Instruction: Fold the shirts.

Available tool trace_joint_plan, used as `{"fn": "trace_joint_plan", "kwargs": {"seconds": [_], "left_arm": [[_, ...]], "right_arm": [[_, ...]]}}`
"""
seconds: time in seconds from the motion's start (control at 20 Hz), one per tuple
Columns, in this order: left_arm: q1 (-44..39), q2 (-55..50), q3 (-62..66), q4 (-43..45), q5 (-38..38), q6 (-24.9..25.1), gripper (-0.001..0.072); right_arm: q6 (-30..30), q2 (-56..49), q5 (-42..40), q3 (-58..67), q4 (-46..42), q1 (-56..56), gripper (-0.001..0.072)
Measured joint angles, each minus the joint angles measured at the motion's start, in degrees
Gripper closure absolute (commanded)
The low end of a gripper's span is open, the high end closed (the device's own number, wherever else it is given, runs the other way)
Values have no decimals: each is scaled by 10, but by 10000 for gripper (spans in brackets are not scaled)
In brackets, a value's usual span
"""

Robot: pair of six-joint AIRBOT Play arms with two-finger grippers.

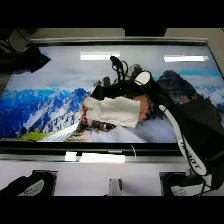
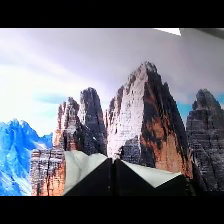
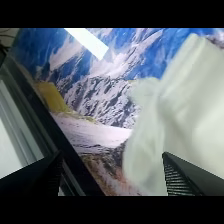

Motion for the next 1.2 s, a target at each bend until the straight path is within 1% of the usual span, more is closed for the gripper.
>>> {"fn": "trace_joint_plan", "kwargs": {"seconds": [0.1, 0.2, 0.3, 0.4, 0.5, 0.6, 0.75, 0.9, 0.95, 1.0, 1.05, 1.15, 1.2], "left_arm": [[7, 25, 0, 7, -9, 3, 679], [12, 39, -1, 12, -14, 12, 679], [14, 43, -7, 16, -18, 21, 679], [15, 45, -17, 16, -19, 29, 679], [16, 45, -27, 18, -20, 33, 679], [16, 45, -35, 18, -21, 35, 679], [16, 45, -42, 18, -21, 37, 679], [16, 45, -45, 18, -21, 37, 679], [16, 45, -46, 18, -21, 37, 679], [16, 45, -46, 18, -21, 37, 679], [16, 45, -47, 18, -21, 37, 679], [16, 45, -47, 16, -21, 37, 678], [16, 45, -47, 16, -21, 37, 679]], "right_arm": [[-7, -19, 9, 0, 6, 6, 54], [-22, -16, 52, 0, -24, -12, 54], [-32, 3, 113, 0, -88, -55, 40], [-36, 23, 178, 0, -171, -111, 43], [-21, 31, 221, -7, -253, -175, 57], [-2, 28, 248, -26, -291, -225, 55], [11, 4, 250, -59, -295, -252, 41], [12, -38, 224, -76, -258, -240, 41], [12, -50, 216, -79, -247, -234, 43], [13, -62, 206, -81, -232, -228, 67], [15, -74, 193, -83, -215, -222, 131], [21, -90, 177, -84, -184, -217, 683], [24, -96, 163, -84, -172, -215, 692]]}}
